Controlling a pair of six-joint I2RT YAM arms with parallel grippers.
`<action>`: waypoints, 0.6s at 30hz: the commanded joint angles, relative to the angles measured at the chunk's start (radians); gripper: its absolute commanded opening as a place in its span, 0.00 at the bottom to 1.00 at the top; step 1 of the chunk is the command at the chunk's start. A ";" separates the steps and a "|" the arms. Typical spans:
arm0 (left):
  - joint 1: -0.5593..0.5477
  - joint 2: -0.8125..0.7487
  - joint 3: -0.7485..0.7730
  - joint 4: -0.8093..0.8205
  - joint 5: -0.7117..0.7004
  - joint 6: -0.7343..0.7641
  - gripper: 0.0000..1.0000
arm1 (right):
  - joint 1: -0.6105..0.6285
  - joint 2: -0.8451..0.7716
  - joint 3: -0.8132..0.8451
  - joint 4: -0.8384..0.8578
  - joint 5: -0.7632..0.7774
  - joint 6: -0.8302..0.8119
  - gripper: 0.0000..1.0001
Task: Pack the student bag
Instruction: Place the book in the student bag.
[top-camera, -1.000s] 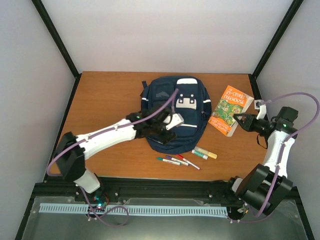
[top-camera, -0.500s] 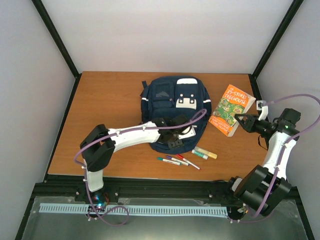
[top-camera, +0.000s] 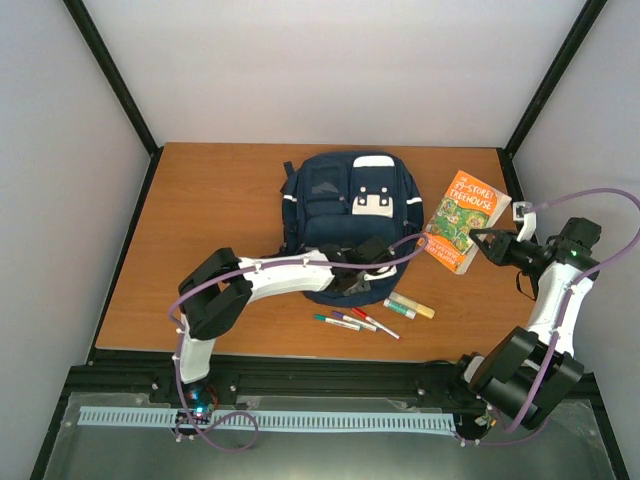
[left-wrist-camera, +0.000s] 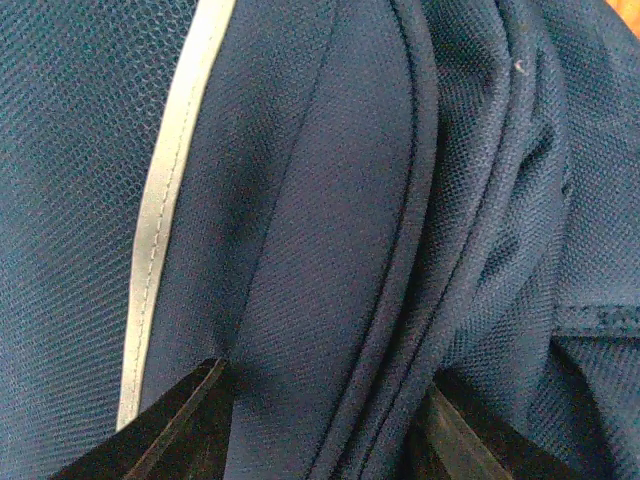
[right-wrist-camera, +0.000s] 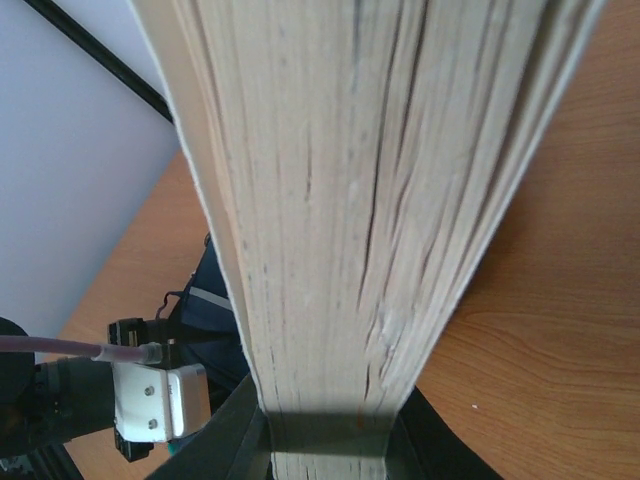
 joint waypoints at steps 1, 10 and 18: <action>-0.009 0.034 0.044 0.128 -0.112 0.038 0.42 | -0.011 0.000 0.009 0.017 -0.077 -0.023 0.03; -0.011 0.005 0.042 0.139 -0.100 0.022 0.07 | -0.013 0.006 0.008 0.021 -0.073 -0.020 0.03; -0.008 -0.116 0.053 0.172 -0.162 0.008 0.01 | -0.013 0.003 0.003 0.066 0.000 0.123 0.03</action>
